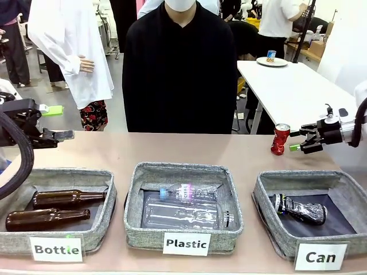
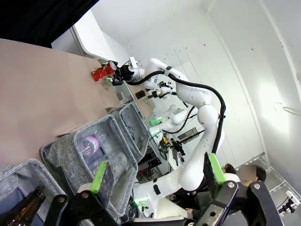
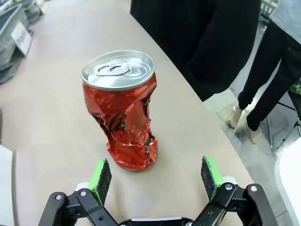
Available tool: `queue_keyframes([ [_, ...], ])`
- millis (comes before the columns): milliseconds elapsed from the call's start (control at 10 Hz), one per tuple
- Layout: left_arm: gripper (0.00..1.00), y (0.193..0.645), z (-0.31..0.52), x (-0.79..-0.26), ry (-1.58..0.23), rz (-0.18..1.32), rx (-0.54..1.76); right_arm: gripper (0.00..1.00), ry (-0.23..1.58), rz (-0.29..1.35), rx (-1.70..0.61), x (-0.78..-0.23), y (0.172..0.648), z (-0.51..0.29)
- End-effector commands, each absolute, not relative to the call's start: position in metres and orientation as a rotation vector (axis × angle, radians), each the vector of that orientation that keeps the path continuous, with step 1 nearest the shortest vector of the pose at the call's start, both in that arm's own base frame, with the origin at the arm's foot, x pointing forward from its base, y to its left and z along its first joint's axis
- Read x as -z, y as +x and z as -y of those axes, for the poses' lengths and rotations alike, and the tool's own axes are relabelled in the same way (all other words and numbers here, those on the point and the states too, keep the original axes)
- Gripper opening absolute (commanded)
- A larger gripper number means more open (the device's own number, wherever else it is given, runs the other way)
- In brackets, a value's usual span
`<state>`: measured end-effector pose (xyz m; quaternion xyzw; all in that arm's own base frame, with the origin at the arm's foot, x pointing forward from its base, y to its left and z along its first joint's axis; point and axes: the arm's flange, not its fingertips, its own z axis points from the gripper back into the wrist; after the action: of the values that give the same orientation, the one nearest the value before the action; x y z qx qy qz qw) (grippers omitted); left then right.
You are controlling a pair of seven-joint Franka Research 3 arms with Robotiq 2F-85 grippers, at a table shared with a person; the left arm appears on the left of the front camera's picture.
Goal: Sort the can waste into the basket.
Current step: Pick up the can waste from the table and place it in the right Fabric basket.
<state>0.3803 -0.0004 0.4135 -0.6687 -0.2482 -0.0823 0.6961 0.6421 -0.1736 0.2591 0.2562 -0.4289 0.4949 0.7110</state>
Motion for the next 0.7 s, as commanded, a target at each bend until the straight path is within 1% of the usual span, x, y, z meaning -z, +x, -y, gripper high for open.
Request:
queue_keyframes([
  [0,1.00,0.381,0.000,-0.416,-1.498,0.552,0.172,1.00,0.577,0.985,-1.078,-0.256,0.656,0.165],
  [600,1.00,0.381,0.000,-0.416,-1.498,0.552,0.172,1.00,0.694,0.934,-1.090,-0.242,0.670,0.137],
])
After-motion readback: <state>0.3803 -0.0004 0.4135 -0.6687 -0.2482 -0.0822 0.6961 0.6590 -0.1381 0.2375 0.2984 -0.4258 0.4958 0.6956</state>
